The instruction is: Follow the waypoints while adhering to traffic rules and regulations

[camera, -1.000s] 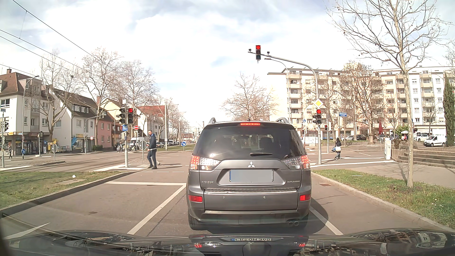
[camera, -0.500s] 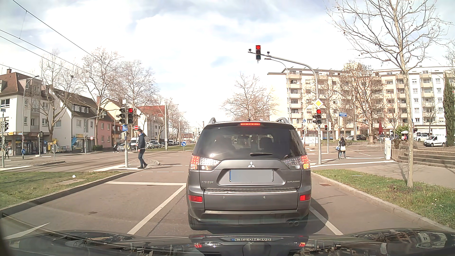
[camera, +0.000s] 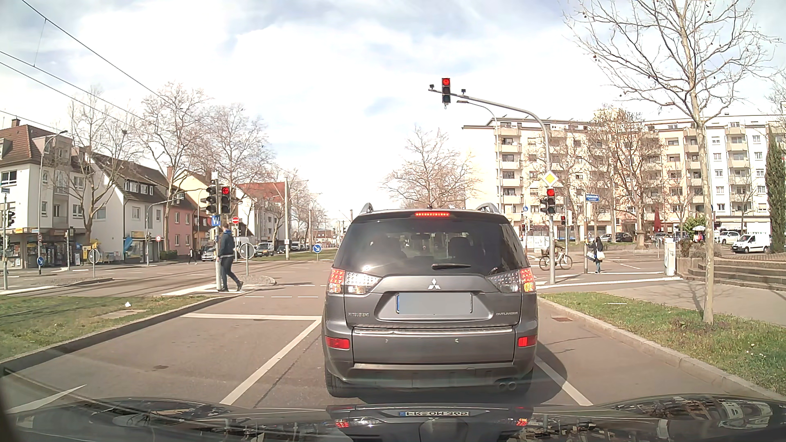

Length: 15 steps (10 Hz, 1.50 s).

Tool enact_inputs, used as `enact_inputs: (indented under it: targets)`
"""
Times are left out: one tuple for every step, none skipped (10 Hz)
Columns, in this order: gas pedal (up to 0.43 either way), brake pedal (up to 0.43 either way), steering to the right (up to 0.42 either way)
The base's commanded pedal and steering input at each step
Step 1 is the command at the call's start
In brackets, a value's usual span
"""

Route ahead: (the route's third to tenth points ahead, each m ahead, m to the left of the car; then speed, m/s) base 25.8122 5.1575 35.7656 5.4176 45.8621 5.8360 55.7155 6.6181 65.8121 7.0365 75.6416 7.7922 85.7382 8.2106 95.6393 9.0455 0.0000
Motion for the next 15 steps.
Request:
enact_inputs:
  targets:
    - [0.0, 0.305, 0.0]
    - [0.0, 0.299, 0.0]
    - [0.0, 0.305, 0.0]
    - [0.0, 0.299, 0.0]
    - [0.0, 0.305, 0.0]
    - [0.0, 0.305, 0.0]
    - [0.0, 0.299, 0.0]
    - [0.0, 0.305, 0.0]
    - [0.0, 0.305, 0.0]
    - [0.0, 0.305, 0.0]
    - [0.0, 0.305, 0.0]
    - [0.0, 0.305, 0.0]
    - [0.0, 0.299, 0.0]
    - [0.0, 0.305, 0.0]
    - [0.0, 0.299, 0.0]
